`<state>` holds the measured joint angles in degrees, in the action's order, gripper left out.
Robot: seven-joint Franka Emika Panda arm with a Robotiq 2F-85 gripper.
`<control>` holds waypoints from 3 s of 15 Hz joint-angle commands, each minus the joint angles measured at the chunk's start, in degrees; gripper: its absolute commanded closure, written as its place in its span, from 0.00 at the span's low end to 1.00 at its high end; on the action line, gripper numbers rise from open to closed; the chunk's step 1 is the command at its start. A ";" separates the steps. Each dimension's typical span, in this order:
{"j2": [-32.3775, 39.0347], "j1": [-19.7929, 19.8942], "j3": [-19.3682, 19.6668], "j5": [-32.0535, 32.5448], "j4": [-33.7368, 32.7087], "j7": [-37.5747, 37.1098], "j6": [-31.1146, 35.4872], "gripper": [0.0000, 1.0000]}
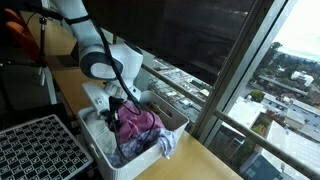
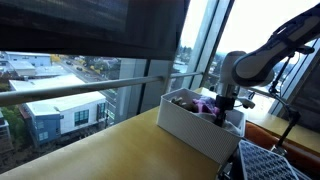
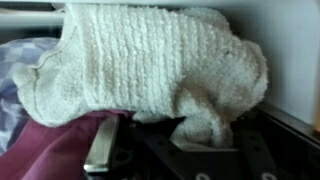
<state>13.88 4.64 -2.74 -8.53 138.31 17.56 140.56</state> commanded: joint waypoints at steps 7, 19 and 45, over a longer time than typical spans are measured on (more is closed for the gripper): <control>-27.70 -7.69 -2.06 1.29 2.00 -9.29 -5.24 1.00; -27.30 -16.21 -18.01 12.26 -24.22 -31.70 -11.27 1.00; -0.33 -28.22 -13.28 14.03 -21.97 -54.53 -3.60 1.00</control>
<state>18.44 -24.43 -17.43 8.60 106.03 -36.84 131.02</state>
